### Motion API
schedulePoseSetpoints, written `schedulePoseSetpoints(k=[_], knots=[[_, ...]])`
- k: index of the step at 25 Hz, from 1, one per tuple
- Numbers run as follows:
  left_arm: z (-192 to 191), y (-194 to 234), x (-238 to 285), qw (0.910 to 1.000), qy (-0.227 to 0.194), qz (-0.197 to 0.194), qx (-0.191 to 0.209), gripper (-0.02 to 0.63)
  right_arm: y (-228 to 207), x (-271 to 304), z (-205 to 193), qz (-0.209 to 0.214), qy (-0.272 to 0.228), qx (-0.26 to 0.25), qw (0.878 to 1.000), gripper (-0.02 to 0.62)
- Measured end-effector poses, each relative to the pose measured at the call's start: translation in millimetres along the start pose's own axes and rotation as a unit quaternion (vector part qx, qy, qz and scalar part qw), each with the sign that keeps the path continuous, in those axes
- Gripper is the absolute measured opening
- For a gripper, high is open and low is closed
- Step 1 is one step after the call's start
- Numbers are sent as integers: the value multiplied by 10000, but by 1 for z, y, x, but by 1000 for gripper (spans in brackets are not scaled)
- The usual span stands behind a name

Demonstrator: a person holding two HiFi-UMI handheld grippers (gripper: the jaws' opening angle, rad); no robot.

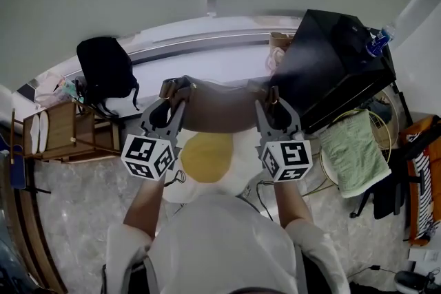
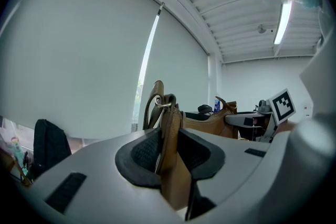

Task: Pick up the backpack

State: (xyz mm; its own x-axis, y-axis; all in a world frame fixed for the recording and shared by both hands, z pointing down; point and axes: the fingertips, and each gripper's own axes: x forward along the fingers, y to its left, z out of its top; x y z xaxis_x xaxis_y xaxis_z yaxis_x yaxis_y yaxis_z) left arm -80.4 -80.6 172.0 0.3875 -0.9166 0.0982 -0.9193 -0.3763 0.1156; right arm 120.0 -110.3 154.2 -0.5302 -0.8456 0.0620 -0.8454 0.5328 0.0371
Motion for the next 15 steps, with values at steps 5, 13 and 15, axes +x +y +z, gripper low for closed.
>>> schedulePoseSetpoints(k=[5, 13, 15], knots=[[6, -1, -2, 10000, -93, 9, 34, 114, 1, -1, 5, -19, -92, -58, 9999, 149], [9, -4, -6, 9999, -160, 17, 8, 114, 1, -4, 10, 6, -148, -112, 9998, 149], [10, -4, -7, 9999, -165, 19, 10, 114, 1, -4, 10, 9, -151, -106, 9998, 149]])
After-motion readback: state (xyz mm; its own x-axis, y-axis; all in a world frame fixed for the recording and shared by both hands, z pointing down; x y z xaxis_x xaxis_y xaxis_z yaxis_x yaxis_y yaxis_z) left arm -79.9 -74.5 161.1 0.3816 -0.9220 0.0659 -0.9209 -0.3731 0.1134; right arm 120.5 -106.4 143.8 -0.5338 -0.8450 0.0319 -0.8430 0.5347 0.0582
